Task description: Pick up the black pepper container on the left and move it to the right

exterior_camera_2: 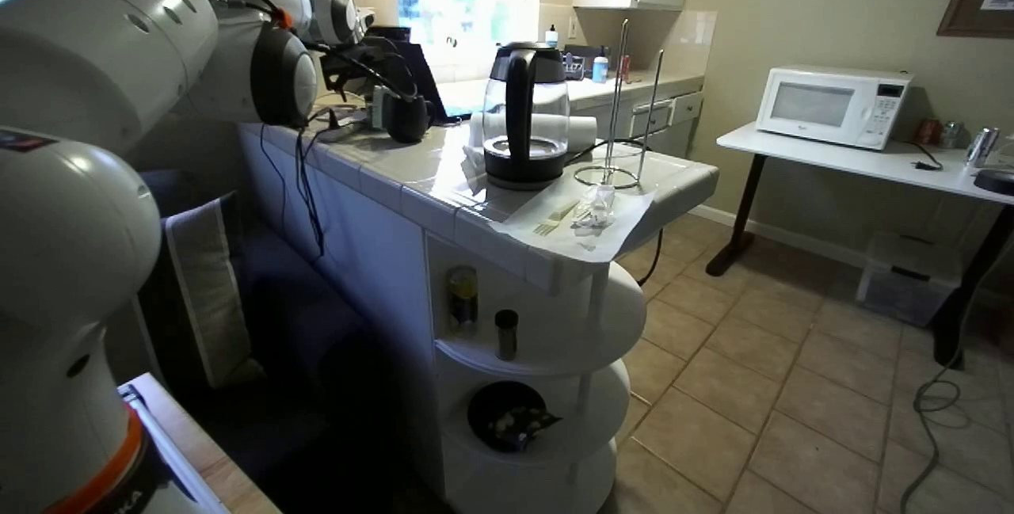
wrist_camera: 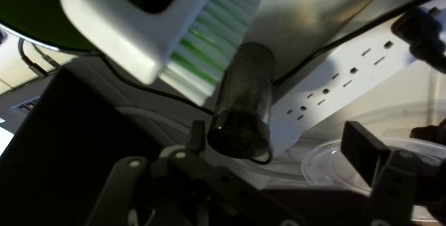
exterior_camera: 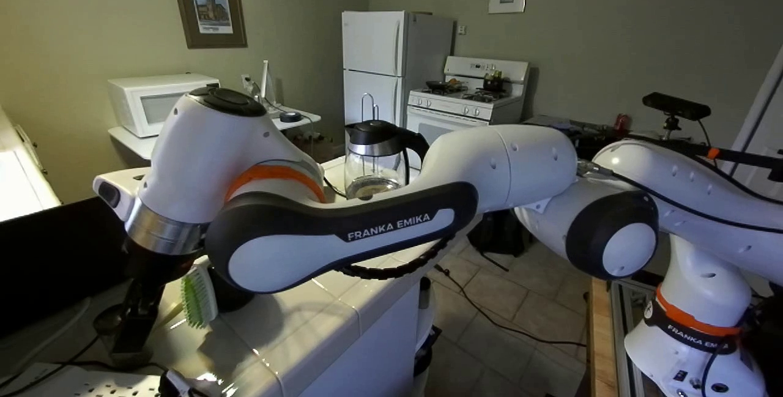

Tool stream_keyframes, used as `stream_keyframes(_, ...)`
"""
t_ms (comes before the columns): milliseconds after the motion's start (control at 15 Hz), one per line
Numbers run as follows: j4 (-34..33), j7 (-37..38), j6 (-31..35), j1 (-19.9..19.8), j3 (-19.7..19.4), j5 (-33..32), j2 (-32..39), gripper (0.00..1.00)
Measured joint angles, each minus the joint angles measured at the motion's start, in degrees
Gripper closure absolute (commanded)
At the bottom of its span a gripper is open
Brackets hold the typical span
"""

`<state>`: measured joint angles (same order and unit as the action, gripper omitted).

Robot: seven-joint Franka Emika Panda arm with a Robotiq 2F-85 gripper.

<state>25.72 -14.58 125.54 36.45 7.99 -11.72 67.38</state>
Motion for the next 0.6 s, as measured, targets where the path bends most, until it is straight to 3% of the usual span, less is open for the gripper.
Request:
stream_keyframes(333, 0.43, 0.28, 5.64, -0.3, -1.0, 0.6, 0.86, 0.0)
stream_keyframes(600, 0.43, 0.54, 6.01, -0.62, -1.06, 1.69, 1.39, 0.0)
